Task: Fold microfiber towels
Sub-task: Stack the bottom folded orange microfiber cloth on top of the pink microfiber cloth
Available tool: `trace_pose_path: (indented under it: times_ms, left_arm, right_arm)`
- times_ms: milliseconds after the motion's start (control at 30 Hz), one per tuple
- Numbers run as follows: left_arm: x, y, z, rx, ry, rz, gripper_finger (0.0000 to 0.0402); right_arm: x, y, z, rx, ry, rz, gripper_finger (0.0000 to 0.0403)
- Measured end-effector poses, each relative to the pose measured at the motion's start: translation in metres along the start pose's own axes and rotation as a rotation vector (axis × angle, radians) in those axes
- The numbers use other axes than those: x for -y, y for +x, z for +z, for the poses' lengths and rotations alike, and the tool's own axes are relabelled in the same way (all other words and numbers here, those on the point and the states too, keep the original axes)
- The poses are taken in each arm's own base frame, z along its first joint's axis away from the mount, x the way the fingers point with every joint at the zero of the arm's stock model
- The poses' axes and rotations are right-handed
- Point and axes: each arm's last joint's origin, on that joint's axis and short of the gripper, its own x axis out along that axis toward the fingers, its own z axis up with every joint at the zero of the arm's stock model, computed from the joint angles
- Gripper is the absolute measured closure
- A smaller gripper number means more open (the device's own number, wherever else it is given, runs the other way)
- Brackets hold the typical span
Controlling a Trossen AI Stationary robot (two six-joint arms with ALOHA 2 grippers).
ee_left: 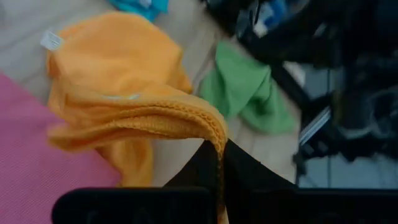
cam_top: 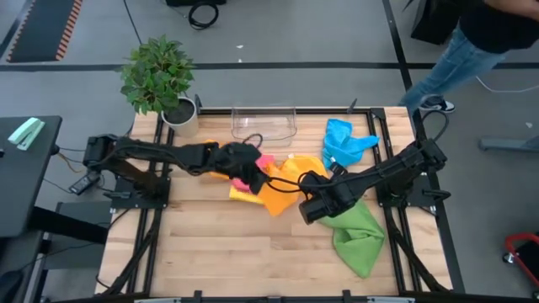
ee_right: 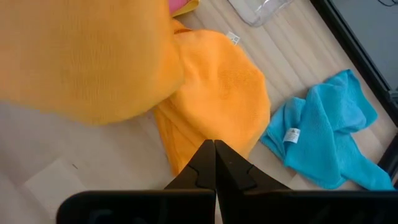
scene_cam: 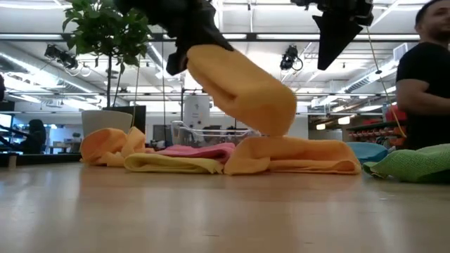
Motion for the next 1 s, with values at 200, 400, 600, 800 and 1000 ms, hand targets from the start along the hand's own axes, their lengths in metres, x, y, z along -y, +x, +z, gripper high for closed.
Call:
trace_pose_path:
  times_ms: [200,400,600,800,1000]
  left_arm:
    - [-0.007,-0.025,0.025,0.119,-0.062,-0.008,0.0383]
    - [-0.012,-0.045,0.038,0.215,-0.055,0.05,0.0389]
    - [-0.028,-0.038,0.012,0.156,-0.143,0.228,0.0388]
    - [-0.087,-0.014,-0.064,0.104,-0.437,0.259,0.039]
    - [-0.108,-0.013,-0.093,0.179,-0.67,0.129,0.0381]
  right_arm:
    - [0.004,0.004,0.005,-0.007,-0.004,-0.011,0.0399]
    - [0.009,0.01,0.013,-0.017,-0.018,-0.027,0.0399]
    - [0.013,0.015,0.019,-0.026,-0.013,-0.034,0.0399]
    - [0.014,0.016,0.02,-0.027,-0.004,-0.027,0.0399]
    - [0.014,0.017,0.022,-0.023,-0.001,-0.023,0.0399]
